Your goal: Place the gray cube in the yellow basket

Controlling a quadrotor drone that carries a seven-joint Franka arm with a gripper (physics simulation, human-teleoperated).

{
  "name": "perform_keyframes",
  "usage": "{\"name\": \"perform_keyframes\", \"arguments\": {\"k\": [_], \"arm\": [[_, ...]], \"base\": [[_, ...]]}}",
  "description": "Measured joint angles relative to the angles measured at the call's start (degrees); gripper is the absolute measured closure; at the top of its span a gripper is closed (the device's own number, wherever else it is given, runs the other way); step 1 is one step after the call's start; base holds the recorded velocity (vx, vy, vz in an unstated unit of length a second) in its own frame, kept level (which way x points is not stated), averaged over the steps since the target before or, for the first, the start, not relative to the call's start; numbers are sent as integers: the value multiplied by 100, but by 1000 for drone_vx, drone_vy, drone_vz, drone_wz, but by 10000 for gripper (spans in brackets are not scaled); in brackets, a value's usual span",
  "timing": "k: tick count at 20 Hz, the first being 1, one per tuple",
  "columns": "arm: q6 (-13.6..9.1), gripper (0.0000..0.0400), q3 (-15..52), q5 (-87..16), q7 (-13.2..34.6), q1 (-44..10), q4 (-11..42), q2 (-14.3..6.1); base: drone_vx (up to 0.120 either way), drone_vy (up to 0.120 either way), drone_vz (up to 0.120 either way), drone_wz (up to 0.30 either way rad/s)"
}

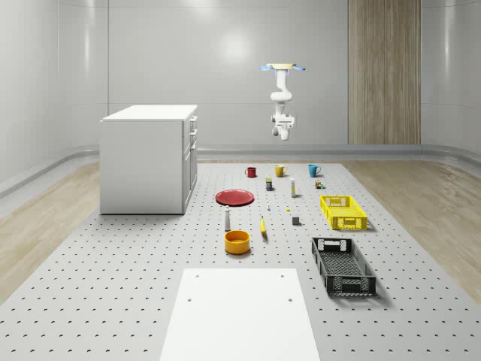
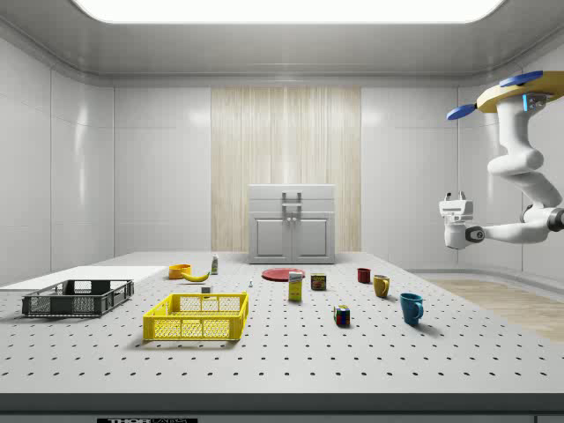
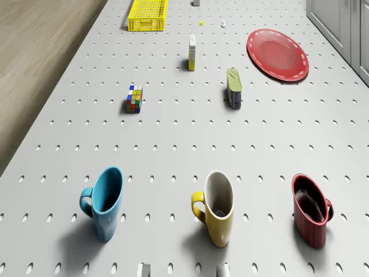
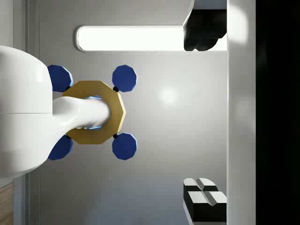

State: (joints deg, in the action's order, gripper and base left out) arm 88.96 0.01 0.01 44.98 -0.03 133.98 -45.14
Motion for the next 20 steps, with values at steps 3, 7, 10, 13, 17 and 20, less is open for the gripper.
{"name": "perform_keyframes", "arguments": {"k": [3,7,10,13,17,20], "arm": [[-305,0,4,3,-5,-9,-362,43],[-637,0,9,7,-10,-18,-855,186],[-832,0,13,9,-12,-23,-1183,306],[-964,0,15,10,-13,-27,-1419,396],[-1057,0,18,12,-15,-32,-1595,462],[-1085,0,20,13,-16,-34,-1657,483]], "base": [[120,0,0,0],[120,0,0,0],[120,0,0,0],[120,0,0,0],[120,0,0,0],[120,0,0,0]]}}
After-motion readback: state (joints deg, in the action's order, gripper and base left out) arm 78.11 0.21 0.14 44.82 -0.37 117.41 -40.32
